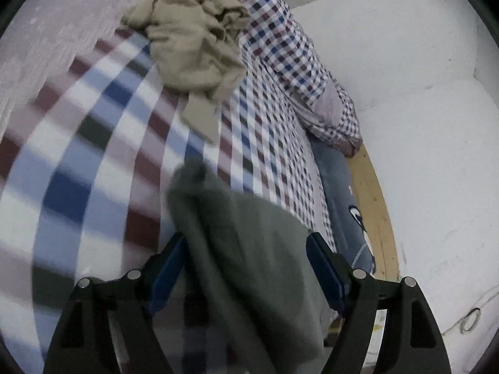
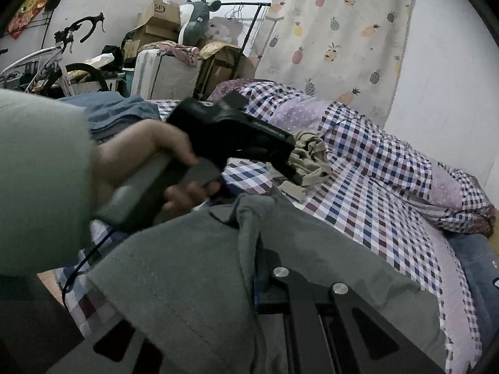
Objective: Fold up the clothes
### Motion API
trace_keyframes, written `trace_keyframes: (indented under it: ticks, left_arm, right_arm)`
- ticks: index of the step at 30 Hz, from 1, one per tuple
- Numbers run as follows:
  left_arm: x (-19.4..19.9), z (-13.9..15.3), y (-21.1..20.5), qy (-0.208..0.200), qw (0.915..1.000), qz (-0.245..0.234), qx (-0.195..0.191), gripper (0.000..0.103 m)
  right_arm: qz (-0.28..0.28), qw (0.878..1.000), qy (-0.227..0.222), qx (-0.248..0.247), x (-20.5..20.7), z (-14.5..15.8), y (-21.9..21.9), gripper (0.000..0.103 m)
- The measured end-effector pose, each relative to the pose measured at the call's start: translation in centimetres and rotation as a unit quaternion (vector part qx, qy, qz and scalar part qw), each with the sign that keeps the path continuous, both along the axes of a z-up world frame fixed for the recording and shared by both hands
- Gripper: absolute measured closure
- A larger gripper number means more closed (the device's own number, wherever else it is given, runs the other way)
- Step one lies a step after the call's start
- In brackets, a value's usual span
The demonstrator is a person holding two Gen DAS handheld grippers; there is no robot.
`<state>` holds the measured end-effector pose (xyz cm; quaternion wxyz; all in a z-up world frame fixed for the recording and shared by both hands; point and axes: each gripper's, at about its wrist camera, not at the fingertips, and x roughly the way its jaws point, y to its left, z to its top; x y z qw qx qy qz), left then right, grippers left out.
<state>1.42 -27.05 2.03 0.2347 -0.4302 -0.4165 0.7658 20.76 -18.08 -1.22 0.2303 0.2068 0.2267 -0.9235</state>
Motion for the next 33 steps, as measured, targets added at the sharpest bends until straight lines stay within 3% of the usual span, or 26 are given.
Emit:
trace_keyframes:
  ticks: [1, 2, 4, 8, 13, 18, 21, 25, 29, 33]
  left_arm:
    - [-0.9, -0.1, -0.1, -0.001, 1.0000, 0.002, -0.004, 0.030]
    - [-1.8, -0.2, -0.2, -0.003, 0.9999, 0.005, -0.009, 0.047]
    - [-3.1, -0.9, -0.3, -0.020, 0.9995, 0.004, -0.025, 0.071]
    - [-3.9, -1.6, -0.3, -0.018, 0.9994, 0.006, -0.029, 0.094]
    - [-3.0, 1.0, -1.3, 0.039, 0.9987, 0.022, -0.025, 0.097]
    - [-0.1, 7.3, -2.5, 0.123, 0.9915, 0.043, 0.001, 0.098]
    - [-0.8, 8.0, -3.2, 0.113, 0.9920, 0.050, -0.025, 0.098]
    - [-2.3, 7.2, -2.2, 0.063, 0.9942, 0.050, -0.072, 0.098]
    - [-2.1, 9.9, 0.0, 0.076, 0.9937, 0.041, -0.072, 0.098]
    - [-2.4, 13.6, 4.6, 0.096, 0.9918, 0.012, -0.084, 0.098]
  right_arm:
    - [0.001, 1.000, -0.002, 0.001, 0.0, -0.2, 0.0, 0.100]
    - [0.001, 1.000, -0.003, 0.002, 0.0, -0.4, 0.0, 0.100]
    - [0.002, 1.000, -0.007, 0.004, 0.1, -0.7, -0.1, 0.100]
    - [0.004, 1.000, -0.021, 0.009, -0.1, -1.8, -0.5, 0.100]
    - [0.013, 0.999, -0.037, 0.007, -0.1, -2.2, -1.6, 0.100]
    - [0.027, 0.997, -0.026, -0.070, 1.4, 2.3, -1.6, 0.100]
    - [0.016, 0.994, -0.039, -0.103, 0.5, 2.2, -1.7, 0.100]
    - [-0.007, 0.983, -0.093, -0.159, -1.0, 0.8, 0.4, 0.100]
    - [-0.017, 0.982, -0.066, -0.173, 0.3, 2.3, 2.9, 0.101]
    - [-0.045, 0.974, -0.064, -0.212, 1.1, 4.2, 6.7, 0.100]
